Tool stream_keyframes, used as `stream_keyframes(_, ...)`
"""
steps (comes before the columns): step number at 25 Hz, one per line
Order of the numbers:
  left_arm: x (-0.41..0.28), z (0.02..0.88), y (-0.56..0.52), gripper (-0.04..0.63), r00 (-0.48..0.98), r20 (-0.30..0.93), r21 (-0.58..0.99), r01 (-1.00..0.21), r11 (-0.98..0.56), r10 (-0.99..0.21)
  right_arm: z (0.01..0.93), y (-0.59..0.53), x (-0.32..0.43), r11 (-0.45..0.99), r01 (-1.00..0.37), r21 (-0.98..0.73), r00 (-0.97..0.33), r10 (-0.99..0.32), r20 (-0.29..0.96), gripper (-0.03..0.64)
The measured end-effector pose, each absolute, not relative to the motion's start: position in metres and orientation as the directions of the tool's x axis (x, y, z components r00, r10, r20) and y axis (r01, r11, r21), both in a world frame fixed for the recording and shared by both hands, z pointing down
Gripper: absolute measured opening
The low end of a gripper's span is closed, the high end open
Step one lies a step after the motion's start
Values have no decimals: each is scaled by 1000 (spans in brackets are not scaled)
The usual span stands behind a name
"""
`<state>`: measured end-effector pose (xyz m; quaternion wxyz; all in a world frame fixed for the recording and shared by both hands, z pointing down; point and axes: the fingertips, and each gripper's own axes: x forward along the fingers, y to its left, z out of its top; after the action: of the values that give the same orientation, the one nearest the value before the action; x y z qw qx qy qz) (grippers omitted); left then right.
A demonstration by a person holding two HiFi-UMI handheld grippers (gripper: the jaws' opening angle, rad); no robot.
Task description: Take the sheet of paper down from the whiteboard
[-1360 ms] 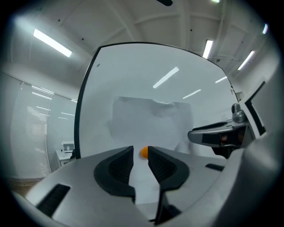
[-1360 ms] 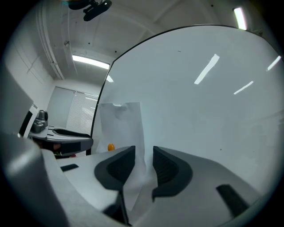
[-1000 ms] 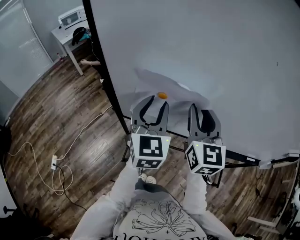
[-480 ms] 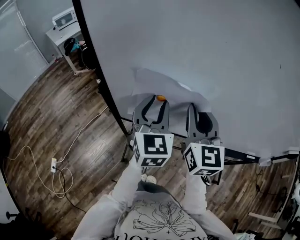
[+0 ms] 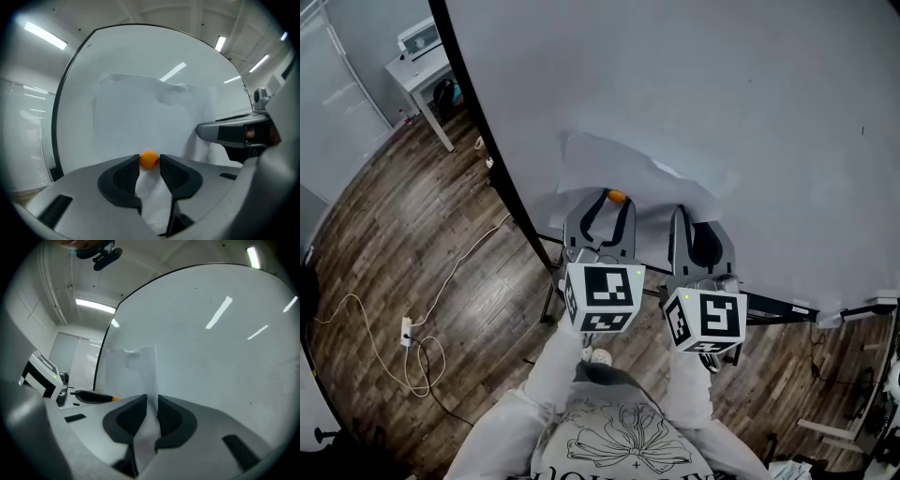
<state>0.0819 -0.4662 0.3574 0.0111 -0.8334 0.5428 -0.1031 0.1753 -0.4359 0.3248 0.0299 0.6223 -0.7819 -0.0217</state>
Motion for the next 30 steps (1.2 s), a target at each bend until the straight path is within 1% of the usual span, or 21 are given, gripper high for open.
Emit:
stream_keyframes(2, 82, 357, -467, 124, 386, 158, -124, -906, -406, -909, 325, -436, 176, 225, -972, 71, -224, -974, 21, 57)
stream_keyframes(6, 82, 357, -467, 121, 391, 157, -112, -905, -410, -907, 325, -436, 178, 220, -973, 65, -219, -975, 19, 51)
stream_keyframes(9, 82, 356, -467, 118, 402, 160, -93, -903, -419, -902, 325, -436, 178, 217, -974, 58, -217, -976, 16, 21)
stream_keyframes(16, 73, 353, -462, 118, 400, 161, -77, -906, -416, -902, 325, -435, 180, 210, -978, 10, -210, -978, 9, 3)
stream_keyframes(24, 50, 345, -458, 118, 363, 145, -77, -923, -376, -920, 317, -424, 199, 153, -988, 8, -153, -988, -8, 3)
stream_keyframes(30, 49, 342, -459, 118, 358, 143, -83, -925, -372, -923, 315, -414, 223, 90, -996, 15, -90, -996, -8, 3)
